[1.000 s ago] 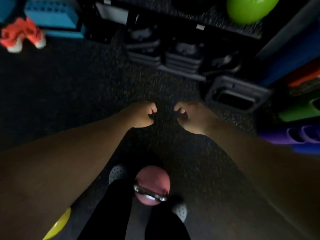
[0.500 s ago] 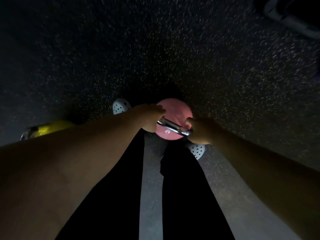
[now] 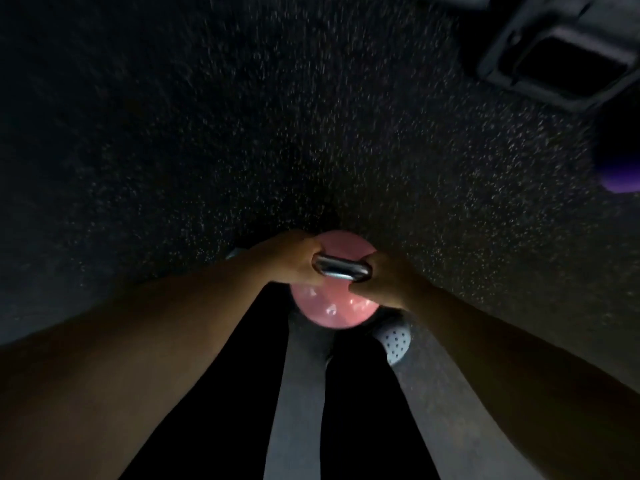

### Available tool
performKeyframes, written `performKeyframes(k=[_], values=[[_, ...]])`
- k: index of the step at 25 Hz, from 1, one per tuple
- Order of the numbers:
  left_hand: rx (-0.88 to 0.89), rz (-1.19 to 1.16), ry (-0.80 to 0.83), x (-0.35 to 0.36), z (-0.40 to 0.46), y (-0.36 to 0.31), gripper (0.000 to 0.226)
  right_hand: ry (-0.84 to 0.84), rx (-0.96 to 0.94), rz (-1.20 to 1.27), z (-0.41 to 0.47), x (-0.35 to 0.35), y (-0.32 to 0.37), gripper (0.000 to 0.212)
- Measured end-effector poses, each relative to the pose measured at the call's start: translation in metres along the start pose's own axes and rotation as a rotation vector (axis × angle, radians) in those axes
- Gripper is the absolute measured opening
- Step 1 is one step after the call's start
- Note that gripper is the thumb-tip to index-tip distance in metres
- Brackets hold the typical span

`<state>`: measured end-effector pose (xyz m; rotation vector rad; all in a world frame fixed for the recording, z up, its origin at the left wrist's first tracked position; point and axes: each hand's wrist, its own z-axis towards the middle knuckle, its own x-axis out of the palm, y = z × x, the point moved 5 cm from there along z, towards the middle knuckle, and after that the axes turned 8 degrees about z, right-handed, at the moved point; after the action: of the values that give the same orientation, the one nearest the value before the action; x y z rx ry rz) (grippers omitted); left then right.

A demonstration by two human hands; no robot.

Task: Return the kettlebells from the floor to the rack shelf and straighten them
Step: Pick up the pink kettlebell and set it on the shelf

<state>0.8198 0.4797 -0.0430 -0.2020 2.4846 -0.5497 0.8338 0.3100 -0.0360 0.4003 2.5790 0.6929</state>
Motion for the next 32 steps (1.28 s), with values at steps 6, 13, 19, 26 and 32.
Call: performKeyframes(k=[6, 13, 19, 26, 32], values=[[-0.026, -0.031, -0.198, -0.157, -0.038, 0.007, 0.017, -0.149, -0.102, -0.035, -0.003, -0.112, 0.127, 0.020], [0.125, 0.060, -0.403, -0.394, -0.040, 0.054, 0.025, -0.489, -0.236, -0.073, 0.042, -0.261, 0.299, 0.010], [0.117, 0.274, -0.678, -0.588, -0.060, 0.096, 0.015, -0.697, -0.383, -0.194, 0.093, -0.381, 0.447, 0.015], [0.102, 0.435, -0.837, -0.737, -0.052, 0.143, 0.015, -0.829, -0.618, -0.203, 0.155, -0.475, 0.557, 0.006], [0.073, 0.508, -1.056, -0.839, -0.021, 0.181, 0.024, -0.943, -0.604, -0.246, 0.213, -0.547, 0.625, 0.017]])
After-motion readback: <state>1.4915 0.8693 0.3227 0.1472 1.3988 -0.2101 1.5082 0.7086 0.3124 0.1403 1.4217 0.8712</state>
